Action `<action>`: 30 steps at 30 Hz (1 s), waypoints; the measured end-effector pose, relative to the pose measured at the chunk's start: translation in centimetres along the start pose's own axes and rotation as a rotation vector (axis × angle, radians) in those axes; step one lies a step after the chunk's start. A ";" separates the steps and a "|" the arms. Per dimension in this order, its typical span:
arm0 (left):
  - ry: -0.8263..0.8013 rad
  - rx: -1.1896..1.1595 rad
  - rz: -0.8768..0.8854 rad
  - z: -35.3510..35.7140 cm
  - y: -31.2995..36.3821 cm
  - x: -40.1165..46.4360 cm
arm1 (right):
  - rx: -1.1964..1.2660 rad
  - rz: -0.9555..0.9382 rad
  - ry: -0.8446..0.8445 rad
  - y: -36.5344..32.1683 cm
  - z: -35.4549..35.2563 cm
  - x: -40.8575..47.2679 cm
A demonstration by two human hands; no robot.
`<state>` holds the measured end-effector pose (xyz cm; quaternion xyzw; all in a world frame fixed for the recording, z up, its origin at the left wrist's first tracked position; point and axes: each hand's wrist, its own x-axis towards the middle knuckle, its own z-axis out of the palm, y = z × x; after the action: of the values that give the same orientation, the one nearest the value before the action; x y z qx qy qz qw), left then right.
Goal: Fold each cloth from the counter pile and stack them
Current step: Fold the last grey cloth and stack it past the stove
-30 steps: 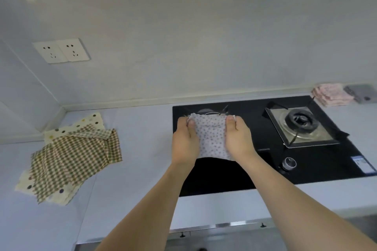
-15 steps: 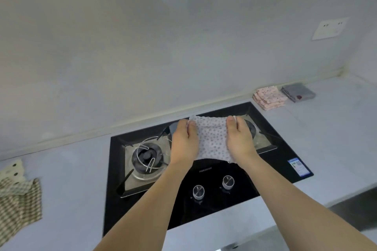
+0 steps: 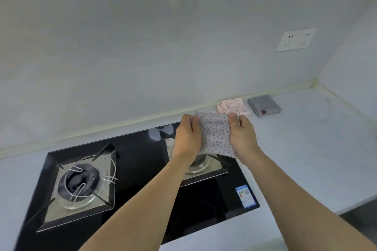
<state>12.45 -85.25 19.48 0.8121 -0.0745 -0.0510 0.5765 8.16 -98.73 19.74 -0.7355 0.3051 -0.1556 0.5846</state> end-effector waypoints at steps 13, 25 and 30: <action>-0.148 -0.065 -0.480 23.5 -0.4 8.9 | 0.172 0.560 -0.365 7.5 -18.2 18.4; -0.142 -0.146 -0.549 32.9 2.3 18.9 | -0.070 0.388 -0.235 9.7 -20.3 31.9; -0.106 -0.068 -0.512 35.6 1.7 23.2 | -0.050 0.392 -0.203 10.5 -19.5 35.5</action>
<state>29.19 -123.06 9.38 0.7807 0.1051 -0.2402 0.5672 21.08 -137.38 10.42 -0.6882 0.3857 0.0437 0.6130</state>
